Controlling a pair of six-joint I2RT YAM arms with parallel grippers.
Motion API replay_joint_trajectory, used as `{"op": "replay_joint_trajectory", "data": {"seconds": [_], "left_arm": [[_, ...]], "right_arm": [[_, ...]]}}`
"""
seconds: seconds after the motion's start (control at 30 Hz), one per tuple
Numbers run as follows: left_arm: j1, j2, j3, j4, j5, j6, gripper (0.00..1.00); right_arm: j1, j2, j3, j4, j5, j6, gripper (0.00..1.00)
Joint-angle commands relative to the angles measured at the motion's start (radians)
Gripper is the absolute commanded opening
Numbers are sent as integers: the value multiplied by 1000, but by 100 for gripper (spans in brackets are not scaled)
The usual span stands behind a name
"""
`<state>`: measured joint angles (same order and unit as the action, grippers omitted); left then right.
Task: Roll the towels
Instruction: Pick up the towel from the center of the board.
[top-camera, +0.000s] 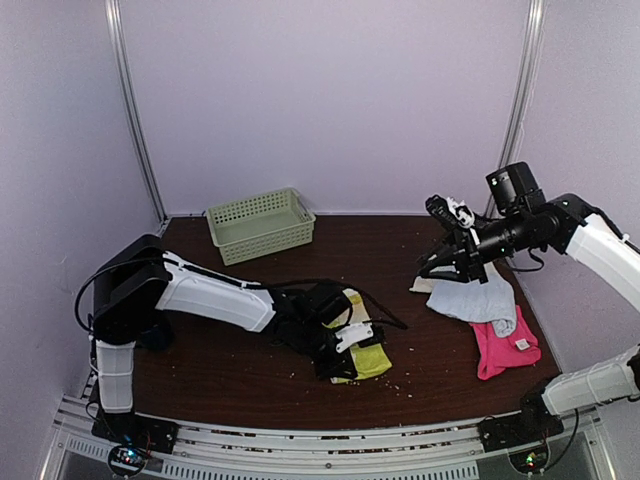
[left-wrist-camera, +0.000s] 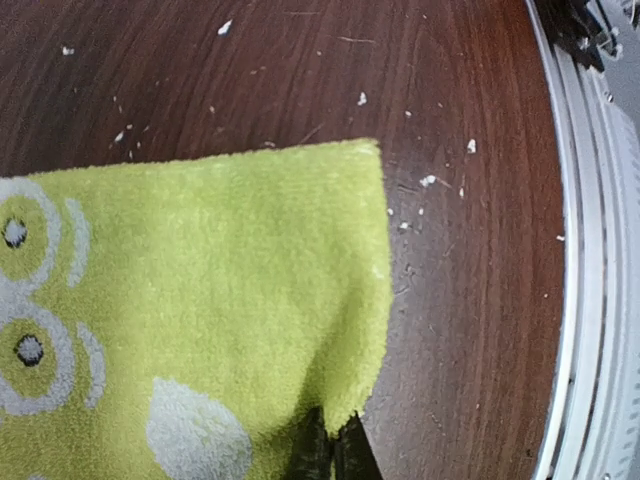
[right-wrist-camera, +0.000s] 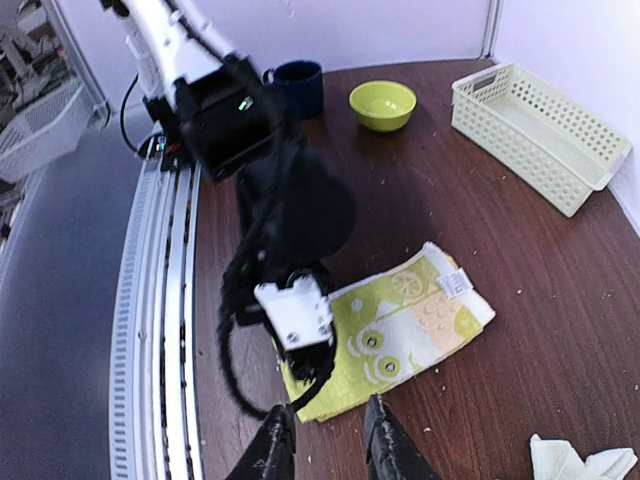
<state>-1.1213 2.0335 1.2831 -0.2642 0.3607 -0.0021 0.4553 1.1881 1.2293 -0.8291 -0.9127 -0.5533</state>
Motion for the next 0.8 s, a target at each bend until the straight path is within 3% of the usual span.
{"op": "replay_joint_trajectory", "data": {"seconds": [0.0, 0.23, 0.43, 0.57, 0.77], "left_arm": [[59, 74, 29, -2, 325, -126, 0], [152, 164, 25, 121, 562, -319, 0], [181, 225, 46, 171, 687, -437, 0], [186, 258, 56, 163, 689, -471, 0], [194, 269, 54, 133, 673, -474, 0]], "right_arm": [[28, 0, -73, -142, 56, -174, 23], [162, -35, -158, -167, 125, -279, 11], [398, 17, -342, 60, 411, -196, 17], [512, 96, -416, 324, 664, -110, 12], [580, 188, -432, 492, 754, -114, 15]]}}
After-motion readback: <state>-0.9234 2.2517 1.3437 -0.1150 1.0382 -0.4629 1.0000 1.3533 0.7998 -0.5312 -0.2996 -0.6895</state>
